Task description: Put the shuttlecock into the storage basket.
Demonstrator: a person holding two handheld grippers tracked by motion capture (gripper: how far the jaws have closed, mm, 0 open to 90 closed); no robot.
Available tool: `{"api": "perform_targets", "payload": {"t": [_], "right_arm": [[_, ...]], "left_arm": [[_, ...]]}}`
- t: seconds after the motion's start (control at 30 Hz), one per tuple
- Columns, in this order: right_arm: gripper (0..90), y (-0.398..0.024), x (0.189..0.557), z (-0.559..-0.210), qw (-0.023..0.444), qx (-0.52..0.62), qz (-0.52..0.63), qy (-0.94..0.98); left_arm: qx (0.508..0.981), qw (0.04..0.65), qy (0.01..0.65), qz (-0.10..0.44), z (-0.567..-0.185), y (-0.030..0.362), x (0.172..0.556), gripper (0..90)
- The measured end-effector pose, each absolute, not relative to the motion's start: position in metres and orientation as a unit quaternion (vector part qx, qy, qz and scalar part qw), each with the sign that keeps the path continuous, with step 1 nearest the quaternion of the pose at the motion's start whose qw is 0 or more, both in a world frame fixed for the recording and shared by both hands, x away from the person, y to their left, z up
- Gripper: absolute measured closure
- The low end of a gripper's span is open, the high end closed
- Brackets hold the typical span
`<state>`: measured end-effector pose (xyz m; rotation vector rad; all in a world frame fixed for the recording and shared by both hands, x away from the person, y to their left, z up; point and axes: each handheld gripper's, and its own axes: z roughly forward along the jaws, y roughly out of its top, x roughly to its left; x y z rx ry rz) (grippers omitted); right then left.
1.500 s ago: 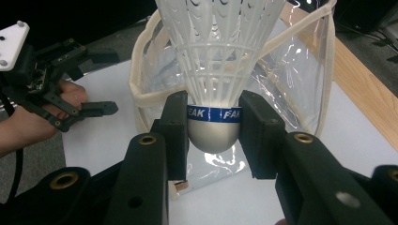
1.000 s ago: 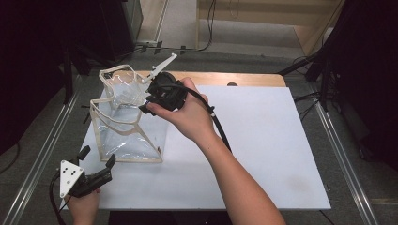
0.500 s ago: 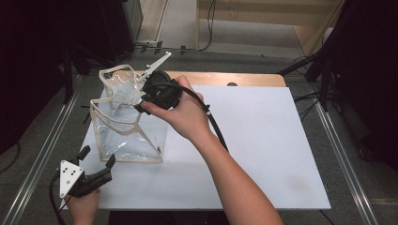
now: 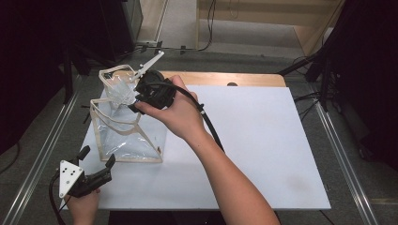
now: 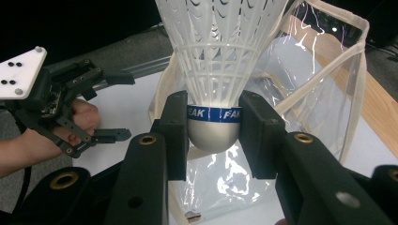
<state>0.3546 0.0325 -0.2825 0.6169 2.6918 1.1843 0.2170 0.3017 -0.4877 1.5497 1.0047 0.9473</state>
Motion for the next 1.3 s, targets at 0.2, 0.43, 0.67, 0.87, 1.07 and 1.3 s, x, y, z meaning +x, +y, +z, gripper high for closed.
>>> {"api": "perform_targets", "payload": {"t": [0.2,0.43,0.67,0.87,1.07,1.3], "right_arm": [[62.6,0.037,0.355,-0.283,0.066,0.206,0.394,0.893],[62.5,0.042,0.356,-0.283,0.064,0.202,0.394,0.894],[62.5,0.046,0.357,-0.287,0.063,0.203,0.391,0.896],[54.1,0.046,0.359,-0.288,0.063,0.208,0.390,0.895],[35.4,0.042,0.357,-0.287,0.077,0.225,0.388,0.891],[14.7,0.031,0.353,-0.288,0.075,0.230,0.404,0.882]], "left_arm": [[0.643,0.508,0.417,0.393,-0.488,0.302,0.217,13.7],[0.643,0.508,0.417,0.393,-0.488,0.302,0.217,13.7],[0.643,0.508,0.418,0.393,-0.488,0.302,0.217,13.7],[0.643,0.508,0.417,0.393,-0.487,0.302,0.217,13.7],[0.643,0.508,0.417,0.392,-0.488,0.302,0.217,13.7],[0.643,0.508,0.417,0.393,-0.488,0.302,0.217,13.7]]}}
